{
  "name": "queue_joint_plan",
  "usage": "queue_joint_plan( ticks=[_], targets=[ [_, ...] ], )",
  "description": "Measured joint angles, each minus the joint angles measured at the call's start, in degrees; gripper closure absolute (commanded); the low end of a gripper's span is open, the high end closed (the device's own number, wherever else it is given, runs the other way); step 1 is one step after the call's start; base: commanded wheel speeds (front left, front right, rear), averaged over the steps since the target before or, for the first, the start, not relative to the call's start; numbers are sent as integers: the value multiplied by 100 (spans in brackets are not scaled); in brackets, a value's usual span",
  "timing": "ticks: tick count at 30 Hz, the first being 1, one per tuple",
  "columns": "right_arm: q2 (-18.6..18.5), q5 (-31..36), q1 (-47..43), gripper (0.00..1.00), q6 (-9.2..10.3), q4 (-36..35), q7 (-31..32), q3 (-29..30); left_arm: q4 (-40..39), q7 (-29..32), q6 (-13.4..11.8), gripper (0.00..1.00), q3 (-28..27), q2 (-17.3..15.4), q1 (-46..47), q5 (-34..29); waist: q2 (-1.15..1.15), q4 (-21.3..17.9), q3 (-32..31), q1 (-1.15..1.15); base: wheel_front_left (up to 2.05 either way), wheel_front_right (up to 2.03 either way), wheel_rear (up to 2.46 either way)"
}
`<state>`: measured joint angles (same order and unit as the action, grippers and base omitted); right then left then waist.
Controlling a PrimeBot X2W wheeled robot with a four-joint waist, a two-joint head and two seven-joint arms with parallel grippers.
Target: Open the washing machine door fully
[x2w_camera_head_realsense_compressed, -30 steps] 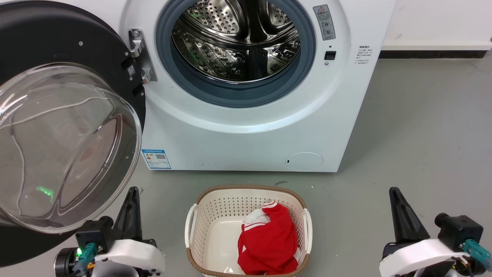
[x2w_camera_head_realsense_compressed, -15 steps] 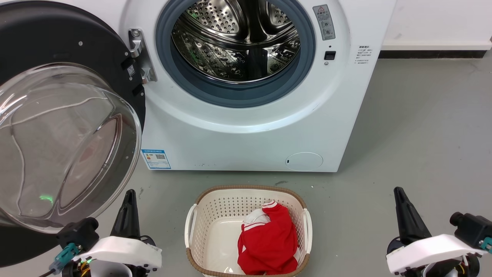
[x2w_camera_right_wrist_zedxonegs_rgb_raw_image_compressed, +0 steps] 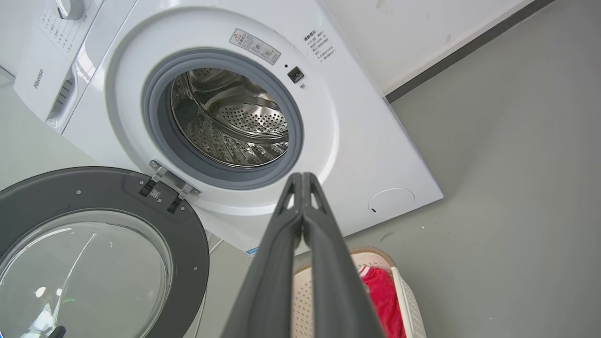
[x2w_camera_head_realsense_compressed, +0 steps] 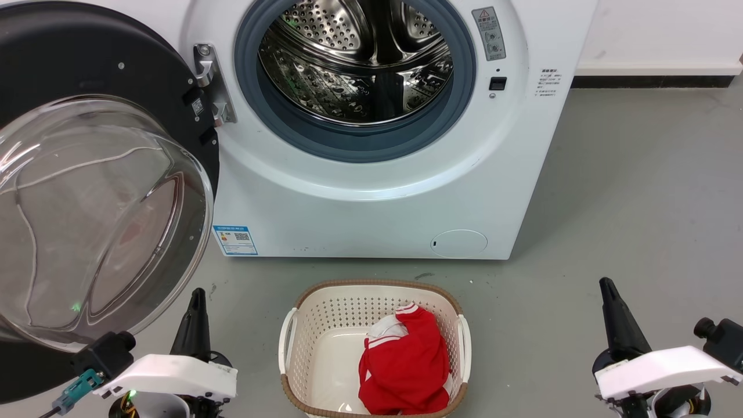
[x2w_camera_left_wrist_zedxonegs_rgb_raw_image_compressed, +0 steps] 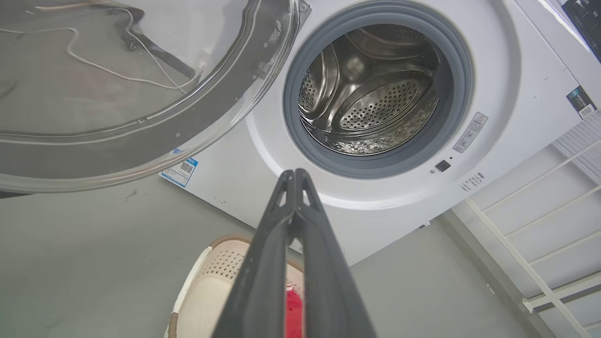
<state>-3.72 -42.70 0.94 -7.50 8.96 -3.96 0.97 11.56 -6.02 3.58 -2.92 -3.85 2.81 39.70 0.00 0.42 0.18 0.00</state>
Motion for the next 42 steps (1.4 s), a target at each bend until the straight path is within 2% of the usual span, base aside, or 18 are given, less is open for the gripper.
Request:
queue_joint_plan(
  ticks=[21, 42],
  targets=[
    [-24, -1585, 136, 100, 0, 147, 257, 88, 82, 386, 101, 100, -115, 33, 97, 1615, 0, -10, 0, 0, 0, 0, 0],
    [-31, -2860, 253, 100, 0, 268, 490, 194, 137, 700, 208, 100, -202, 55, 193, 2929, 0, -20, 0, 0, 0, 0, 0]
  ],
)
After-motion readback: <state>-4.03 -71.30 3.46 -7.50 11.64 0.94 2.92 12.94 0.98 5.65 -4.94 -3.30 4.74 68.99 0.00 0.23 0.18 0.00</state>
